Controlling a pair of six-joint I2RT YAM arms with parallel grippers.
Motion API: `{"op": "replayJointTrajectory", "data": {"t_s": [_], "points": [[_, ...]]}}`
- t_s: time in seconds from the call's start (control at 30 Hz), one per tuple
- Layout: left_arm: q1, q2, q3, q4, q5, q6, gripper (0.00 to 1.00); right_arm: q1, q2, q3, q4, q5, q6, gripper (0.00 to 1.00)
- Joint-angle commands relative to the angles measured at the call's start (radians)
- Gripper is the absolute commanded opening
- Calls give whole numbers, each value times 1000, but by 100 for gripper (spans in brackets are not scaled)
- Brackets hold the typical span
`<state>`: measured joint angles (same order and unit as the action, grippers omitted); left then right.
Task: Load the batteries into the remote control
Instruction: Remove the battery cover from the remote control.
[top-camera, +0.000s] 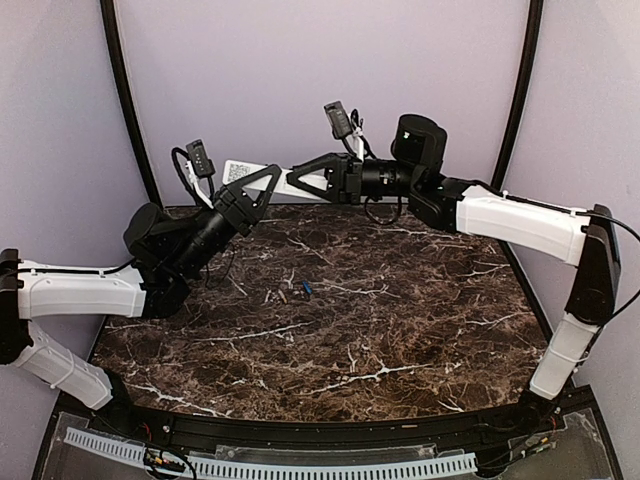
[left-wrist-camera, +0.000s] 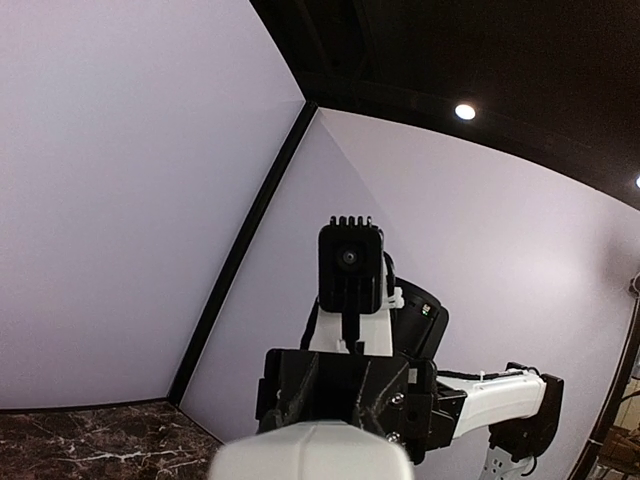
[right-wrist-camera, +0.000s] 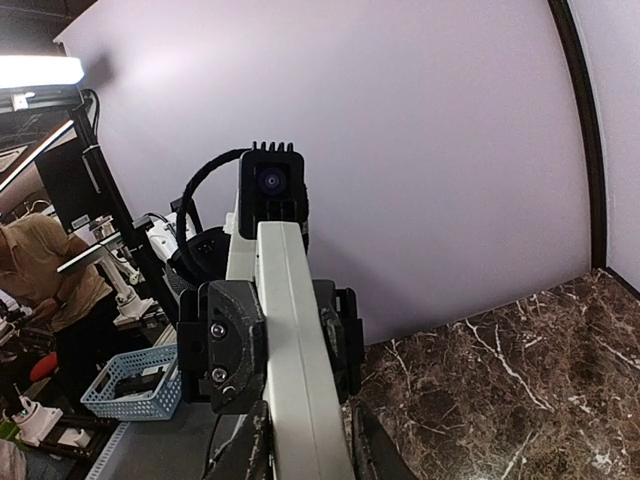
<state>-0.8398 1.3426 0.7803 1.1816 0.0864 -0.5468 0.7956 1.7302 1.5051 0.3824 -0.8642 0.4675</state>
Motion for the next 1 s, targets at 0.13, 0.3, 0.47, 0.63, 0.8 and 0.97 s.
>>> {"op": "replayJointTrajectory", "data": {"t_s": [0.13,0.3,0.47,0.63,0.8,0.97], "points": [[20,-22,-20,31,-16,49,0,-34,-16,-23,-92,-18,-45,21],[22,-12,-19,34,-9,33,0,-39,-20,-19,-111,-13,-56,32],[30,15,-34,95,-32,-38,0,-39,-15,7,-122,-16,-50,40],[45,35,-51,137,-45,-94,0,-43,-19,32,-166,-35,-55,57],[53,18,-45,94,-34,-55,0,-85,-51,25,-228,-33,-39,63],[53,1,-34,52,-30,-2,0,-90,-66,32,-330,4,-62,59]]}}
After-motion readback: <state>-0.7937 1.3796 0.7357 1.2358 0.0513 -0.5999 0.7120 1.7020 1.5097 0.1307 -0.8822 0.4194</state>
